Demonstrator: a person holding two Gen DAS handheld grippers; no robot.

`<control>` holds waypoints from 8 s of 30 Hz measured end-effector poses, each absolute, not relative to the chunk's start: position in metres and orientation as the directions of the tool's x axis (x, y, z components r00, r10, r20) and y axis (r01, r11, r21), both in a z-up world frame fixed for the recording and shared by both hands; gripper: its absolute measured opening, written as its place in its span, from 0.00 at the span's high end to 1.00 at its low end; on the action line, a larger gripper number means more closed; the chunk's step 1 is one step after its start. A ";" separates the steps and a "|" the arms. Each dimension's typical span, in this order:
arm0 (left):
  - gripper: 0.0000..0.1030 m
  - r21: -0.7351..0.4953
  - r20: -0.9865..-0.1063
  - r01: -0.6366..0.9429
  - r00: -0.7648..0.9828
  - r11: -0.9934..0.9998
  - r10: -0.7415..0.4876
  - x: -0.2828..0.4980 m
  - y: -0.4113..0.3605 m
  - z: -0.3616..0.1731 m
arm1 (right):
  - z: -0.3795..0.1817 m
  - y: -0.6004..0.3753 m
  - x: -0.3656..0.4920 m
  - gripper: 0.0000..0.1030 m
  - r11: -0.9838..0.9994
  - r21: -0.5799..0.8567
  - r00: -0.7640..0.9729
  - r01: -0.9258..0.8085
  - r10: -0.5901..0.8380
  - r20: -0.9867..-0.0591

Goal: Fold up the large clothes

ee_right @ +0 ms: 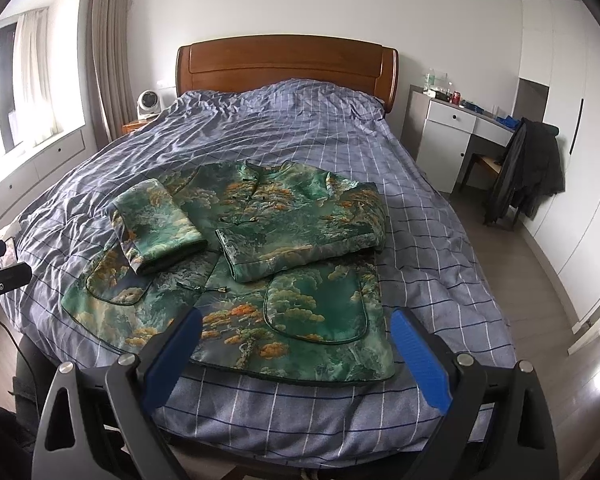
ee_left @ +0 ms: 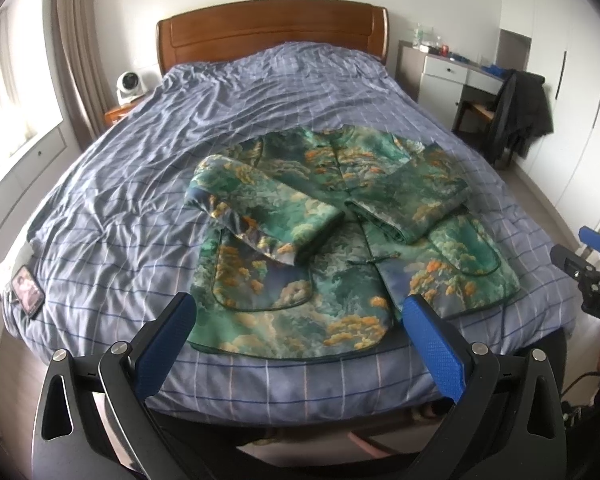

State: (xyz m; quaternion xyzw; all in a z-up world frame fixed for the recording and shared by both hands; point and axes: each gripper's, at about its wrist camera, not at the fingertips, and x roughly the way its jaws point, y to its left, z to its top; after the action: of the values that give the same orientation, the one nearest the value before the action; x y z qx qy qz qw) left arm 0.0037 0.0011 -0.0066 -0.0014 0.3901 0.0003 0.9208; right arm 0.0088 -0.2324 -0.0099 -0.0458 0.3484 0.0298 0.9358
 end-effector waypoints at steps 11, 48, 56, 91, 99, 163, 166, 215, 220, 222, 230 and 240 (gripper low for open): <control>0.00 -0.007 -0.720 -0.004 0.694 1.000 -0.002 0.002 -0.001 -0.006 | -0.007 -0.228 0.008 0.06 0.991 -0.066 0.756 -0.114 0.044 -0.654; 0.00 -0.011 -0.729 -0.002 0.684 1.000 -0.007 0.003 -0.002 -0.015 | -0.011 -0.230 0.006 0.06 0.992 -0.054 0.746 -0.117 0.052 -0.664; 0.00 -0.012 -0.732 -0.001 0.682 1.000 -0.008 0.006 0.001 -0.016 | -0.011 -0.230 0.006 0.06 0.992 -0.050 0.745 -0.115 0.053 -0.665; 0.00 -0.010 -0.733 -0.001 0.680 1.000 -0.007 0.006 -0.001 -0.015 | -0.012 -0.229 0.005 0.06 0.992 -0.042 0.741 -0.117 0.059 -0.669; 0.00 -0.010 -0.733 -0.001 0.680 1.000 -0.007 0.006 -0.001 -0.015 | -0.014 -0.225 0.001 0.06 0.992 -0.042 0.739 -0.117 0.059 -0.671; 0.00 -0.037 -0.741 0.008 0.671 0.999 -0.033 0.014 0.003 -0.019 | -0.023 -0.219 0.007 0.06 0.985 -0.021 0.688 -0.169 0.103 -0.719; 0.00 -0.040 -0.738 0.002 0.674 0.999 -0.031 0.013 0.003 -0.018 | -0.022 -0.218 0.007 0.06 0.986 -0.023 0.691 -0.167 0.100 -0.716; 0.00 -0.009 -0.755 -0.128 0.651 0.992 0.077 0.021 0.043 -0.039 | 0.009 -0.358 0.188 0.82 0.995 -0.099 0.829 0.015 -0.067 -0.555; 0.00 0.061 -0.736 -0.146 0.662 0.987 0.143 0.025 0.049 -0.035 | 0.005 -0.439 0.198 0.82 0.981 -0.035 0.799 0.190 -0.176 -0.575; 0.00 0.076 -0.733 -0.154 0.662 0.985 0.160 0.029 0.055 -0.035 | -0.003 -0.468 0.199 0.82 0.967 0.006 0.783 0.255 -0.203 -0.589; 0.00 0.185 -0.715 -0.029 0.682 0.982 0.154 0.066 0.055 -0.043 | -0.048 -0.559 0.188 0.76 0.891 0.100 0.690 0.442 -0.267 -0.672; 0.00 0.339 -0.774 0.405 0.633 0.849 0.007 0.145 -0.011 -0.102 | -0.055 -0.568 0.119 0.48 0.848 0.008 0.629 0.530 -0.386 -0.675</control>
State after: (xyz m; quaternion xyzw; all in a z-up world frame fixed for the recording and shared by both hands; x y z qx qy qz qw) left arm 0.1454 -0.0107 -0.1019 0.2496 0.4126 -0.1143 0.8686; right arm 0.1192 -0.5680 -0.0547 0.1036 0.3470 -0.2554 0.8964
